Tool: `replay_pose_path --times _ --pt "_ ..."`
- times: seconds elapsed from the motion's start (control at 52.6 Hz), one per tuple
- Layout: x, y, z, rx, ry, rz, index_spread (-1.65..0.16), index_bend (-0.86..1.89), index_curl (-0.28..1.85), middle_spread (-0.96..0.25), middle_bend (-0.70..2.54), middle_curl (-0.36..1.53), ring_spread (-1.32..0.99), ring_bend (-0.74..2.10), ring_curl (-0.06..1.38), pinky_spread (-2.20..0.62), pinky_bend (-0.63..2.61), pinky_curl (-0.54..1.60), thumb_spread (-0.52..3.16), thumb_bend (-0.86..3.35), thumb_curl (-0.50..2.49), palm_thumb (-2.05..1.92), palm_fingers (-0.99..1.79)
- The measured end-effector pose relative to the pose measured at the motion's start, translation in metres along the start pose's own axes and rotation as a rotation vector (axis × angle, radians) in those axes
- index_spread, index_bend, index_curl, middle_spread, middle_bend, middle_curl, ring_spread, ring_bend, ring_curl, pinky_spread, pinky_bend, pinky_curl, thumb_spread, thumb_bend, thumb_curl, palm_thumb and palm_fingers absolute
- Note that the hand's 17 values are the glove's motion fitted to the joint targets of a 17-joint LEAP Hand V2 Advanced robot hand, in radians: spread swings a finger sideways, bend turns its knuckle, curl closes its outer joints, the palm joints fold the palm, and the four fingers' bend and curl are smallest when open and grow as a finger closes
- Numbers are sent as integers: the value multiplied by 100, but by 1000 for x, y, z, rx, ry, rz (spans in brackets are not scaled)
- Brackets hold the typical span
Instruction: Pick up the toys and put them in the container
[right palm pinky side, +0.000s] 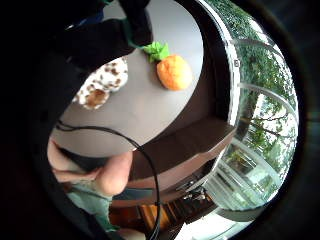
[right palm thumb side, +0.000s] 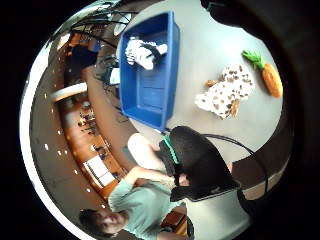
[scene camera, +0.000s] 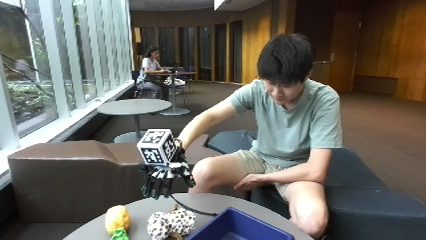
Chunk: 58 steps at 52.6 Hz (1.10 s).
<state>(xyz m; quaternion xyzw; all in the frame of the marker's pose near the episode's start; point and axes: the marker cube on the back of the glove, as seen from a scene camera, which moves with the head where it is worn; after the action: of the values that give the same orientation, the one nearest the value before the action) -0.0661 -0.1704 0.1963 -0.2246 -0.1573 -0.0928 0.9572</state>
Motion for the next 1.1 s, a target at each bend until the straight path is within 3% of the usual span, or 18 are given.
replay_pose_path --times 0.209,0.38,0.495,0.628,0.742,0.856,0.875,0.894,0.913,0.951,1.103 --pt "10 -26 81 -56 37 -66 -29 14 36 -12 11 37 -6 21 38 5 97 37 125 -1 34 5 -16" --pt "18 -38 117 -233 152 -76 -29 15 35 -10 7 29 -3 9 32 5 93 36 123 0 35 12 -37" --pt "32 -41 149 -154 155 -112 -29 17 35 -10 7 26 -2 6 27 5 90 35 121 1 36 19 -39" --pt "20 -67 146 -12 87 -132 -32 36 41 -12 11 23 -2 2 18 4 91 35 120 1 37 26 -20" --pt "19 -77 149 39 10 -90 -30 62 49 -15 38 31 -7 7 12 -1 82 32 122 1 38 30 18" --pt "11 -91 142 98 -42 -23 -26 71 53 -16 63 40 -15 21 12 -7 71 28 126 3 40 37 48" --pt "10 -92 142 115 -49 -11 -25 69 52 -15 65 41 -17 25 13 -8 69 27 125 4 41 39 52" --pt "10 -93 143 135 -57 4 -25 72 53 -15 59 39 -15 14 10 -7 72 28 126 2 40 36 37" --pt "9 -94 144 158 -66 23 -24 69 55 -16 74 45 -19 33 17 -9 68 29 125 6 43 44 59" --pt "9 -93 147 199 -81 65 -25 68 56 -16 76 46 -24 46 19 -12 66 27 118 10 48 54 72" --pt "5 -86 142 188 -68 159 -25 73 65 -18 86 54 -35 74 30 -18 72 33 98 13 59 69 87"
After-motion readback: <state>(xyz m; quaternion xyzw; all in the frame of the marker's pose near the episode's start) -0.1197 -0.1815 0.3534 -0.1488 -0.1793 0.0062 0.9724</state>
